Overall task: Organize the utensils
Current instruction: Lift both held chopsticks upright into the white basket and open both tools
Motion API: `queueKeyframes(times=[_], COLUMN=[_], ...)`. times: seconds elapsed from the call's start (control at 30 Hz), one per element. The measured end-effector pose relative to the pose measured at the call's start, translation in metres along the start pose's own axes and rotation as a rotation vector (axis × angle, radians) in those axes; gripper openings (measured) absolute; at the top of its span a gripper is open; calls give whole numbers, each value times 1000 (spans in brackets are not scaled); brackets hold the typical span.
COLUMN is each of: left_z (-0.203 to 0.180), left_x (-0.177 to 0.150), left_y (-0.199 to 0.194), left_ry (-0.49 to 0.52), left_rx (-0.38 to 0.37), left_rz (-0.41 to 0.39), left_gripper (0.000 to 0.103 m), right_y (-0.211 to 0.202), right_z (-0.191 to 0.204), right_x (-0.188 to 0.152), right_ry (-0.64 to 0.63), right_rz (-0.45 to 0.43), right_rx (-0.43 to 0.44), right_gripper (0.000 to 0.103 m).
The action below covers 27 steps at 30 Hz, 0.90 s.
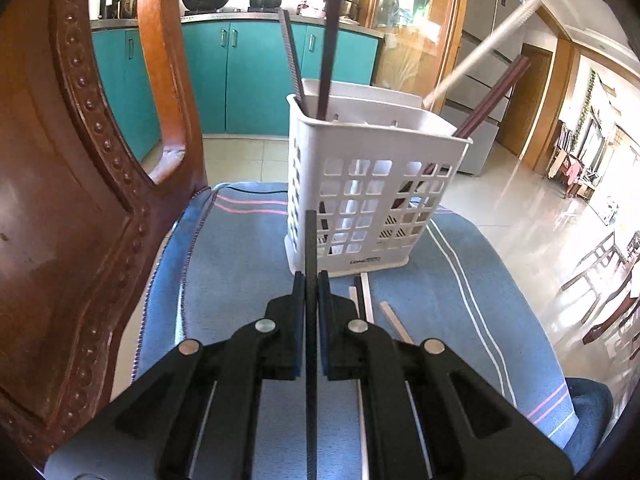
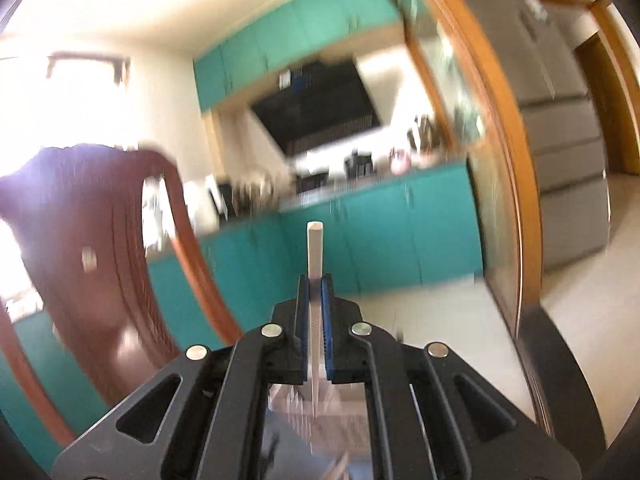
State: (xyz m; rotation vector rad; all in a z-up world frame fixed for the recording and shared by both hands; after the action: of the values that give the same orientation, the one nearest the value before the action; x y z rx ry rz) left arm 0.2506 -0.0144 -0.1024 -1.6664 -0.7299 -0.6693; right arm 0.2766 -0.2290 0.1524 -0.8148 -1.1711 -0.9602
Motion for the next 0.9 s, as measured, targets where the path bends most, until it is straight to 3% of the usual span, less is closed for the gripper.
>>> queueKeyframes(times=[0.1, 0.27, 0.47, 0.53, 0.57, 0.63, 0.7, 0.9], left_z=[5, 8, -9, -20, -25, -32, -35, -30], left_x=[2, 23, 74, 92, 99, 118, 134, 167], left_y=[-11, -36, -112, -137, -146, -162, -169, -168], left_ry=[-16, -28, -36, -34, -37, -40, -44, -89], left_rx=[4, -15, -100, -167, -193, -219, -207, -162], left_rz=[-26, -103, -296, -351, -372, -434, -486, -576], left_gripper=[7, 7, 7, 7, 7, 7, 7, 7], right_y=[18, 52, 71, 71, 70, 67, 58, 32], right_z=[-9, -14, -14, -14, -15, -16, -19, -18], right_x=[-7, -50, -87, -93, -94, -93, -88, -62], right_ry=[-34, -97, -116, -115, -109, -86, -47, -80], right_rz=[-21, 108, 211, 228, 230, 220, 189, 166], right_rx=[-77, -107, -110, -116, -117, -105, -73, -13], right_gripper=[7, 7, 7, 8, 11, 46, 59, 61])
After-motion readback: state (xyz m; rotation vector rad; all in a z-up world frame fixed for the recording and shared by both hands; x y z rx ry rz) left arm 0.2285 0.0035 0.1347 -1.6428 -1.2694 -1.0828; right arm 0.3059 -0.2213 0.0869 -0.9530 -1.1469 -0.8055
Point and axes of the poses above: each gripper's, at about its wrist camera, not at the fingertips, and y roughly the way its jaws point, z to its left, x to its top, the point moved 8 cm from there along y, roughly the way its jaws point, and after that the axes turned 5 degrees about -y, right-handed, at the moved point
